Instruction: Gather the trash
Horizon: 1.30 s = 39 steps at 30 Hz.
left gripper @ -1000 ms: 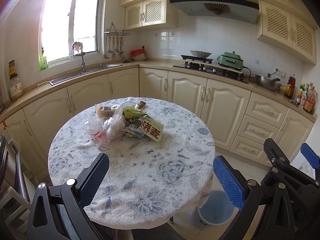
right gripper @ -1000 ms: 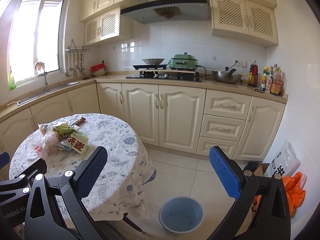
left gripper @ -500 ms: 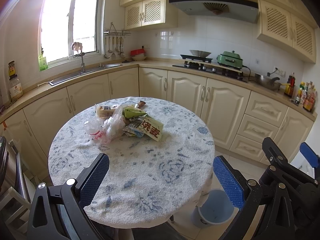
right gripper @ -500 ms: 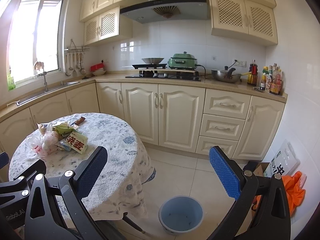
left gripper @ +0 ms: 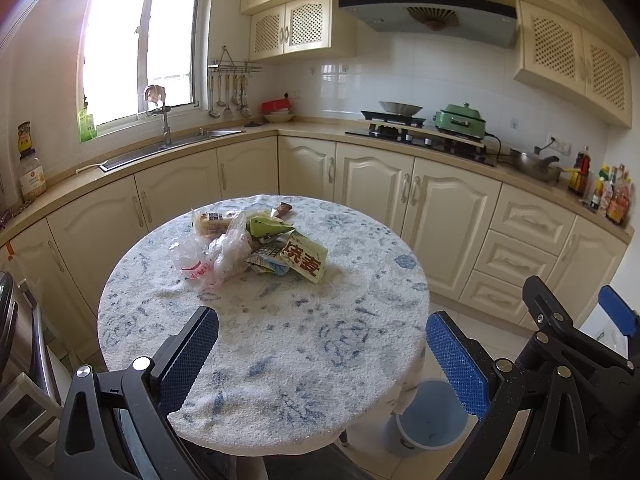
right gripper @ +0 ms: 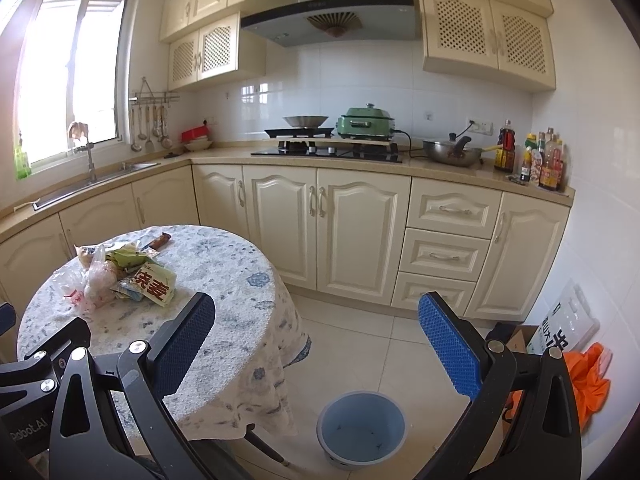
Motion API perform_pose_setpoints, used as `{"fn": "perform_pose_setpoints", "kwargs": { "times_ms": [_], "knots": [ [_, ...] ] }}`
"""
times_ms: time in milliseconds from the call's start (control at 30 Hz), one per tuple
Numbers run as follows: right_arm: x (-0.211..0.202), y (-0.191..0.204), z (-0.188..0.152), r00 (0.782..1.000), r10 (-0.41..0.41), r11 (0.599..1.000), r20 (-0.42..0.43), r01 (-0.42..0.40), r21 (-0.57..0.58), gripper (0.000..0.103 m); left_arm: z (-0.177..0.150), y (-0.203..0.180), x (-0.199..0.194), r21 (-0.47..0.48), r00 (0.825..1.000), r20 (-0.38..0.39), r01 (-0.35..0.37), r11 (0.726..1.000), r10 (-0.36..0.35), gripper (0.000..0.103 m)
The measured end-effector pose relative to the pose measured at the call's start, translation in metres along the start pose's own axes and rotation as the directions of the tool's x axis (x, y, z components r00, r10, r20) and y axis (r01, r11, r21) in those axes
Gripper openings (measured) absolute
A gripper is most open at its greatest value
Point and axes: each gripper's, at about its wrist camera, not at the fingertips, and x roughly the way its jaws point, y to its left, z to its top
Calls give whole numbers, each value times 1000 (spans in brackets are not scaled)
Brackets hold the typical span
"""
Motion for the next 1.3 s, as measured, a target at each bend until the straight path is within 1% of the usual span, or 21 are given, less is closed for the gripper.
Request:
{"fn": "perform_pose_setpoints", "kwargs": {
  "times_ms": [1300],
  "knots": [
    [0, -1, 0, 1000, -1, 1000, 2, 1, -4, 103, 0, -2, -2, -1, 1000, -4, -14, 1000, 14, 102]
  ]
}}
